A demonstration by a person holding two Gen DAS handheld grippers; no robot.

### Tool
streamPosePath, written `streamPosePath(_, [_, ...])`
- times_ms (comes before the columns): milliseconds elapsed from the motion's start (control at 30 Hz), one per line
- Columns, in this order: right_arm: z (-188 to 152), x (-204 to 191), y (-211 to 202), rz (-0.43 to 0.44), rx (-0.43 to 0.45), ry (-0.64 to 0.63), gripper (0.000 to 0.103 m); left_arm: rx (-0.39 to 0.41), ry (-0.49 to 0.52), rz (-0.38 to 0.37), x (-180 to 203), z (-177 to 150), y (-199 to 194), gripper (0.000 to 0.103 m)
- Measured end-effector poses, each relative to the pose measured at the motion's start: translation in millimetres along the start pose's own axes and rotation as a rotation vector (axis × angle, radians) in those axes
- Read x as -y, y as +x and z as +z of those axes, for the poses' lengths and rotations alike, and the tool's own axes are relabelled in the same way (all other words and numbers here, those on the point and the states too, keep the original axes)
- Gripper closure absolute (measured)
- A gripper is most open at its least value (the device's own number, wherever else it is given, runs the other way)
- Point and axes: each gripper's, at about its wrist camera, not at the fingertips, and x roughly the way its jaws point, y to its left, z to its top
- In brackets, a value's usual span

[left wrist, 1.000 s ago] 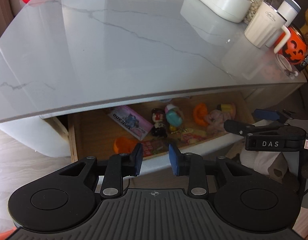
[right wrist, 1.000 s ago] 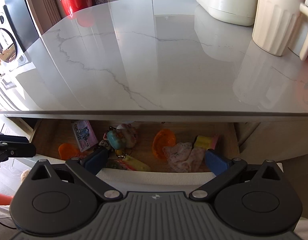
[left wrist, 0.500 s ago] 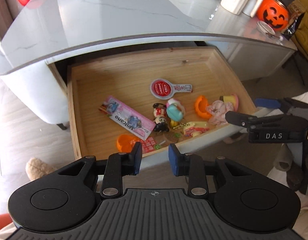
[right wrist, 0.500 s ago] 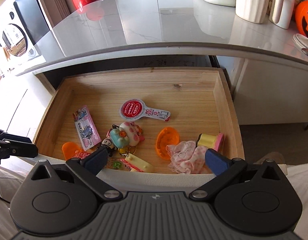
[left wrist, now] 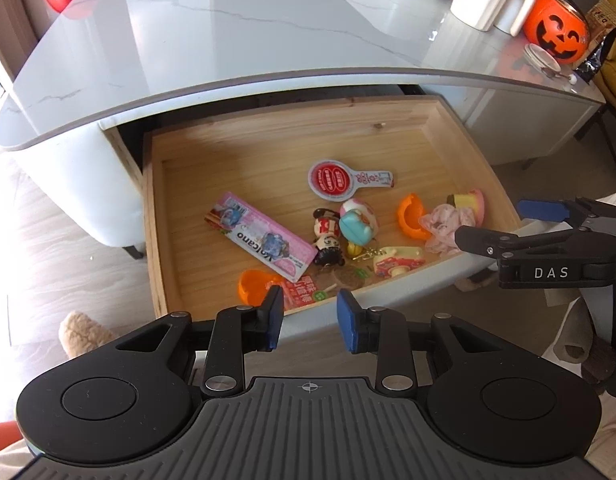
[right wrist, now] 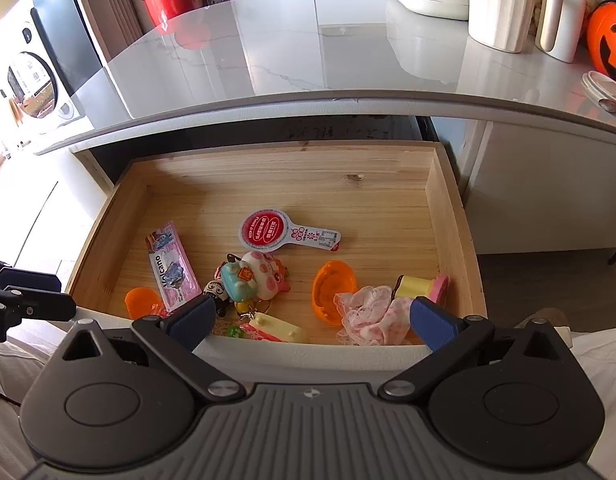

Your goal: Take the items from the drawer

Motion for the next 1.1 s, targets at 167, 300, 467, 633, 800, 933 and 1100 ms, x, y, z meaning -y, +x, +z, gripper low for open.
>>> streamPosePath(167, [4, 0, 2, 0.0, -0.025, 0.006, 0.0, 0.017, 0.017, 0.005, 2, -3, -1, 0.07])
streamPosePath(300, [8, 0, 4, 0.001, -0.055, 0.01, 0.0, -0.034, 0.003, -0.021, -3, 9, 2, 0.073])
streamPosePath(467, [2, 0, 1, 0.005, -0.021, 0.002, 0.0, -0.024, -0.152, 0.006, -25, 42, 16, 0.079])
streamPosePath(633, [-4, 0, -1, 0.008, 0.026, -0.005, 0.0, -0.159, -0.332, 0.018, -54, 77, 59, 0.079])
streamPosePath(800, [-9, 2, -3, 0.02, 0.067, -0.019, 0.0, -0.259, -0.182, 0.062, -40, 91, 107, 0.078])
streamPosePath(933, [-7, 17, 3, 0.105, 0.037, -0.014, 0.0, -0.185, 0.09, 0.004, -11, 94, 115, 0.078])
streamPosePath(1100, [9, 52, 9, 0.237, -0.03, 0.0, 0.0, -0.084, 0.503, -0.104, 47, 82, 106, 0.076])
